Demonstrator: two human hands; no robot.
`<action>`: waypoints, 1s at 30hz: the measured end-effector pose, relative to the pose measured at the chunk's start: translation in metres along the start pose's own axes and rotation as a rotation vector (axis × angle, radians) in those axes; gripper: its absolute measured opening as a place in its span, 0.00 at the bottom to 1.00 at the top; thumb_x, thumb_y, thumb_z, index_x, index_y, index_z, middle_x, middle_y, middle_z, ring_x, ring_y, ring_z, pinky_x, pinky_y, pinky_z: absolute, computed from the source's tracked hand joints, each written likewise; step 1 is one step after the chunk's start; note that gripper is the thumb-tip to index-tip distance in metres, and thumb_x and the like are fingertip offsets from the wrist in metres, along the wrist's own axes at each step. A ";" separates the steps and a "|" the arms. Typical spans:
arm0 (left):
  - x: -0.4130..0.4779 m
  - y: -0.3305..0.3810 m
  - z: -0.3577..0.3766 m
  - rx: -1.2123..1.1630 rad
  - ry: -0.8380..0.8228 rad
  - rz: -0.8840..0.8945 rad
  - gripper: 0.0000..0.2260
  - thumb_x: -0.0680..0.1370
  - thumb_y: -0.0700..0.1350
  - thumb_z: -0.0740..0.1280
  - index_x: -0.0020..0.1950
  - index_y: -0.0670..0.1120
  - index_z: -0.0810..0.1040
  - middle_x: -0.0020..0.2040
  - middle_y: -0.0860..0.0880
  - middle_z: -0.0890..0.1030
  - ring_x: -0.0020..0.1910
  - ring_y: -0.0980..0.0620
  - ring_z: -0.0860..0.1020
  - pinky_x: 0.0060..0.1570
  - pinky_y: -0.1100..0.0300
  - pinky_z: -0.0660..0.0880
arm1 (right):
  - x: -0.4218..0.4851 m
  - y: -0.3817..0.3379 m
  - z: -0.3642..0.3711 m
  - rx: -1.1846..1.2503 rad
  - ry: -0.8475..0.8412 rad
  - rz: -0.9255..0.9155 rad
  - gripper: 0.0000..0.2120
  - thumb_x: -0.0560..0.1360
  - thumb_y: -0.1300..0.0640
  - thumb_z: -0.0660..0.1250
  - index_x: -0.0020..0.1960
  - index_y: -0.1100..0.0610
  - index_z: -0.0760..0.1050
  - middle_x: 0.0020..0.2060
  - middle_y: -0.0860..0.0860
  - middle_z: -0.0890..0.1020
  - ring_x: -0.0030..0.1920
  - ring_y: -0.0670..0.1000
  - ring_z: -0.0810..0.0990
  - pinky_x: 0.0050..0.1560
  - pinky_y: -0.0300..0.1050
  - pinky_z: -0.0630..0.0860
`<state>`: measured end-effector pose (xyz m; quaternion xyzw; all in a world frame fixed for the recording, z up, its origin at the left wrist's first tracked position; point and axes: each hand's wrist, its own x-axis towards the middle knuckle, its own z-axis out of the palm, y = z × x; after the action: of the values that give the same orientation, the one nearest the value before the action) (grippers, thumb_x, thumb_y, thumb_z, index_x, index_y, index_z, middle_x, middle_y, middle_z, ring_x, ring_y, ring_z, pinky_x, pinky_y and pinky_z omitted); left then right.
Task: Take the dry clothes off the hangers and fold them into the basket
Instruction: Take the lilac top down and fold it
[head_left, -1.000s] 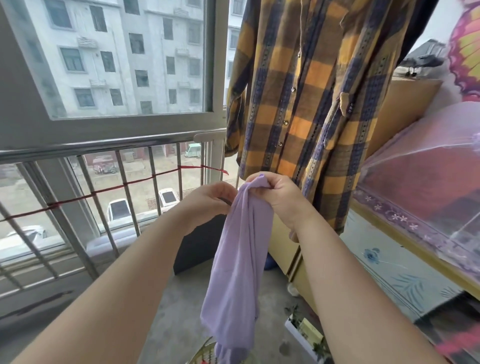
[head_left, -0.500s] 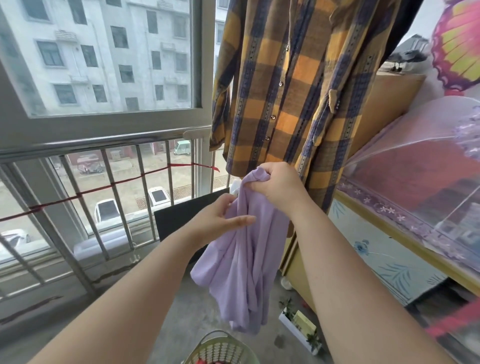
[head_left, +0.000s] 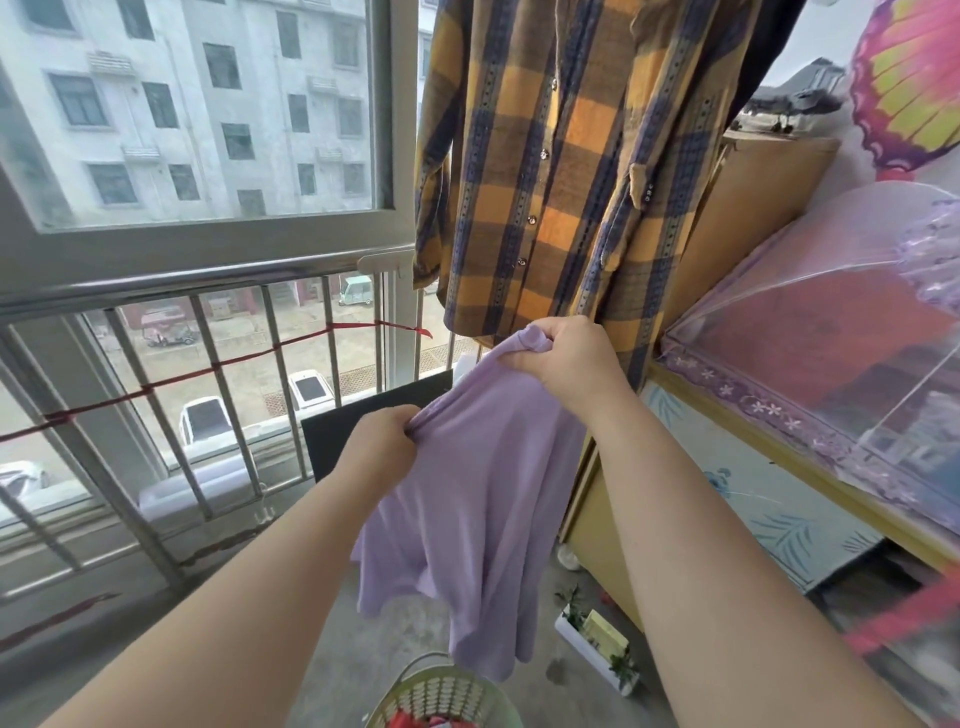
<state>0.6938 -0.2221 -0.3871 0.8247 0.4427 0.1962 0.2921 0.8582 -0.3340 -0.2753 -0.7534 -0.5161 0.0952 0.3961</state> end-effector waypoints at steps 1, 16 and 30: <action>0.000 -0.002 -0.002 -0.069 0.009 0.020 0.13 0.67 0.33 0.56 0.42 0.43 0.78 0.38 0.43 0.79 0.39 0.44 0.76 0.32 0.60 0.66 | -0.001 0.001 -0.002 0.004 0.003 0.012 0.06 0.76 0.52 0.68 0.48 0.49 0.84 0.41 0.48 0.82 0.44 0.51 0.78 0.43 0.44 0.75; 0.029 -0.008 -0.065 0.178 0.217 -0.024 0.20 0.70 0.33 0.57 0.49 0.53 0.81 0.48 0.46 0.81 0.52 0.42 0.76 0.50 0.53 0.74 | -0.004 0.013 -0.013 0.069 -0.243 0.136 0.27 0.67 0.39 0.74 0.61 0.50 0.78 0.50 0.50 0.82 0.50 0.51 0.79 0.48 0.44 0.75; 0.028 -0.006 -0.080 -0.112 0.576 0.171 0.08 0.75 0.35 0.61 0.50 0.40 0.78 0.47 0.42 0.78 0.47 0.45 0.74 0.42 0.60 0.62 | 0.010 0.025 -0.002 0.055 0.054 0.238 0.06 0.78 0.57 0.61 0.47 0.51 0.76 0.41 0.52 0.81 0.42 0.55 0.79 0.43 0.47 0.76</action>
<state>0.6587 -0.1710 -0.3285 0.7519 0.4250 0.4700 0.1819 0.8816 -0.3300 -0.2884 -0.8006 -0.4093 0.1353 0.4163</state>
